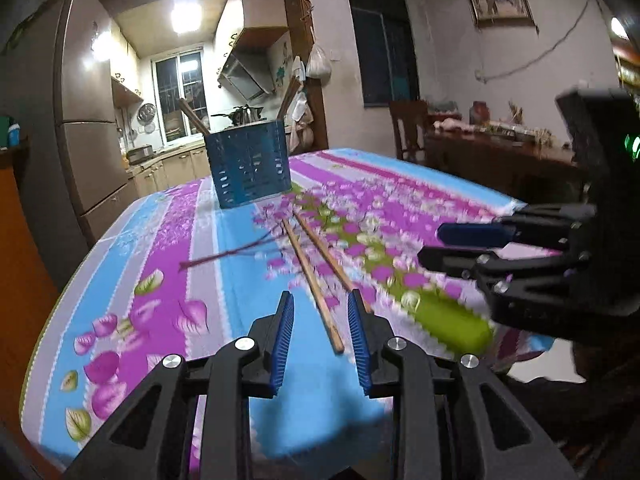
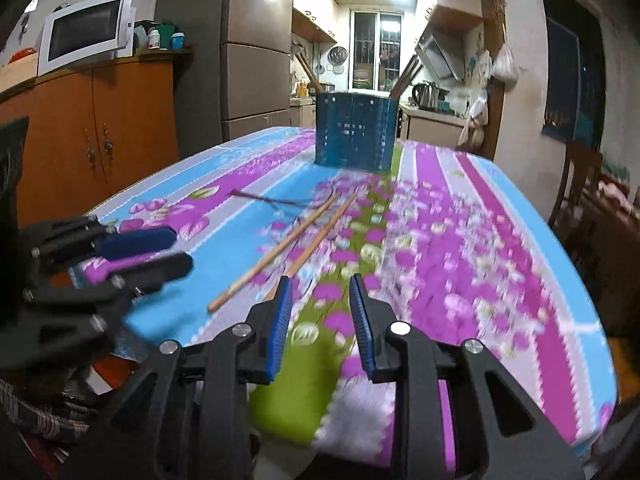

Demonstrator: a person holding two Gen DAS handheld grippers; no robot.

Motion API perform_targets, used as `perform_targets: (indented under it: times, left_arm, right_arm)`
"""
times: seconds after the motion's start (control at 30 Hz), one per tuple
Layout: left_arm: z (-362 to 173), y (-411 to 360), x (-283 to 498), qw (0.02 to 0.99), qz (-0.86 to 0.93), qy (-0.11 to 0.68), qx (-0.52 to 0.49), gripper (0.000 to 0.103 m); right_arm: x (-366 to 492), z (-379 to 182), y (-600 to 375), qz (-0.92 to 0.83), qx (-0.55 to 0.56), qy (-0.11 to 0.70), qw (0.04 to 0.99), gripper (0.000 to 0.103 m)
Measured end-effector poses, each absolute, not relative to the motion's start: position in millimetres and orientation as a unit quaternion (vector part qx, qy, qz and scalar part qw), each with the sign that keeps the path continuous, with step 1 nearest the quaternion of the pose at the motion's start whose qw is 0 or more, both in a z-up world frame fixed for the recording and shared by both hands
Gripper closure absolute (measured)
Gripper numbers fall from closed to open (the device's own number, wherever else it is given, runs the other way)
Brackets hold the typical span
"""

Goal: Organize utensils
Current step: 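Move both grippers back over the last two chopsticks on the tablecloth, then grasp a chopstick with the right gripper while the left gripper grasps the other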

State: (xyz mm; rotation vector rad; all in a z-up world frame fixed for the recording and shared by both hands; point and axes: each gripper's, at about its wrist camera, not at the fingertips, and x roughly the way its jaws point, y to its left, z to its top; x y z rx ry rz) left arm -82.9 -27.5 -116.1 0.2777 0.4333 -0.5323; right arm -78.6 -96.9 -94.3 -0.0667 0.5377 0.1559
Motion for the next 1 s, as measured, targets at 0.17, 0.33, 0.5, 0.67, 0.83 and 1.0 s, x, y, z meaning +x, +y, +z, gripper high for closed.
perform_targets:
  times: [0.17,0.33,0.5,0.67,0.83,1.0]
  left_arm:
    - [-138.1,-35.5,-70.4,0.929,-0.250,0.234,0.139,0.073]
    - [-149.7,-41.6,-63.1,0.934,-0.235,0.231,0.141,0.079]
    - [-151.2,-40.0,-63.8,0.945,-0.201,0.221,0.136,0.095]
    - [-150.4,-28.3,-59.9,0.952,-0.176,0.222,0.112,0.096]
    - [-150.4,-20.3,-60.1,0.956,-0.171,0.218,0.100,0.096]
    - [-150.9,-18.7,-62.0,0.957,-0.173,0.214,0.096,0.096]
  right_arm:
    - [-85.1,-106.1,-93.3,0.078,-0.023,0.266,0.960,0.075]
    - [-85.2,-116.6,-84.5,0.083,-0.026,0.257,0.962,0.075]
    - [-79.5,-118.6,-76.4,0.085,-0.025,0.250,0.964,0.075]
    - [-71.6,-124.5,-62.0,0.083,-0.035,0.252,0.964,0.081]
    - [-59.0,-131.2,-55.4,0.064,-0.034,0.264,0.962,0.087]
    - [-57.8,-133.6,-49.7,0.053,-0.038,0.263,0.963,0.087]
